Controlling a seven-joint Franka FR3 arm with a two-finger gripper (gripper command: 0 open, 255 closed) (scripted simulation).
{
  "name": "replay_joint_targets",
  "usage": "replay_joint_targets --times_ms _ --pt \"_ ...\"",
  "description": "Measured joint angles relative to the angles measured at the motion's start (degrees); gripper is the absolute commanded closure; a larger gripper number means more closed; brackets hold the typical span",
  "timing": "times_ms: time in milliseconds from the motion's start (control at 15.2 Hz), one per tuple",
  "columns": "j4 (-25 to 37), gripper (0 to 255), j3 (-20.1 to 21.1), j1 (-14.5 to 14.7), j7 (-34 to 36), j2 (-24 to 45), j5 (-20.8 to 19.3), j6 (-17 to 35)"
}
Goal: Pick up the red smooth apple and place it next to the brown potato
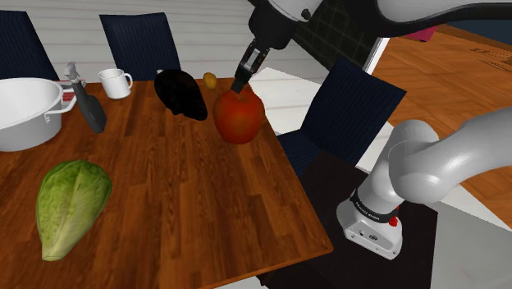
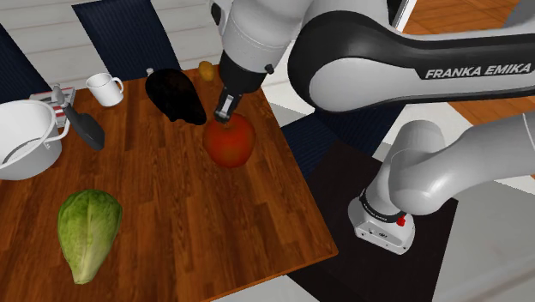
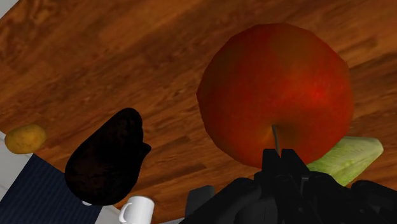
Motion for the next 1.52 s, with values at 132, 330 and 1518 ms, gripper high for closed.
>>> replay_joint_targets --times_ms 132,330,1518 --pt "1.23 255 -1.77 -0.91 -2.19 2.22 -0.62 0.76" --pt "3.05 255 -4.32 -2.14 -5.46 5.75 -1.35 2.15" --pt "30.08 255 -16.82 -8.05 -23.70 35.14 -0.71 2.79"
